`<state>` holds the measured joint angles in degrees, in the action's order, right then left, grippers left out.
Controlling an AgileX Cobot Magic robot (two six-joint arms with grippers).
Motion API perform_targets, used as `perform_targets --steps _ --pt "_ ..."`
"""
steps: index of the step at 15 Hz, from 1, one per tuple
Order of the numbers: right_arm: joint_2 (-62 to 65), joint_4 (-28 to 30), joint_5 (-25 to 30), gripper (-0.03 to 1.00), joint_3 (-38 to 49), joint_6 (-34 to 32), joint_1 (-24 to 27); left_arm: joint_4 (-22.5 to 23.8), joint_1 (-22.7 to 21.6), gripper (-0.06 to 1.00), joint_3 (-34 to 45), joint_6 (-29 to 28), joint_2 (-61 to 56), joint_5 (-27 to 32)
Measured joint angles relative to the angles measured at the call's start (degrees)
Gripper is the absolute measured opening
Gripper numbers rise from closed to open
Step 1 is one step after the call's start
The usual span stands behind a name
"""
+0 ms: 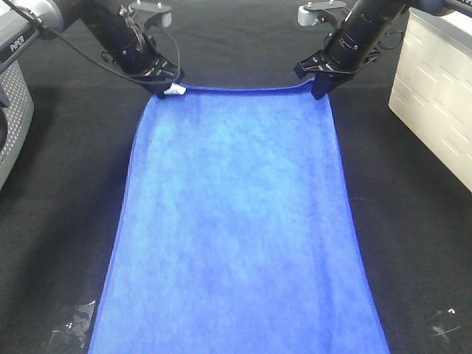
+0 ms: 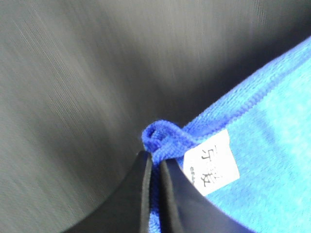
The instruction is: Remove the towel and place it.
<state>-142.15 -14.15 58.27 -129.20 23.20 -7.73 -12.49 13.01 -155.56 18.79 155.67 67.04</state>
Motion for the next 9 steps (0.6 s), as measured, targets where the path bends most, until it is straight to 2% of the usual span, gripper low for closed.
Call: perform_targets --steps 6,9 --pt "0.00 0.11 -10.26 0.01 -0.06 0.00 0.06 0.52 0.00 0.01 -0.52 2.98 0.00 -10.43" --pt "0.00 0.11 -15.41 0.01 -0.06 0.34 0.06 2.98 0.00 0.01 -0.52 3.21 0.06 -15.53"
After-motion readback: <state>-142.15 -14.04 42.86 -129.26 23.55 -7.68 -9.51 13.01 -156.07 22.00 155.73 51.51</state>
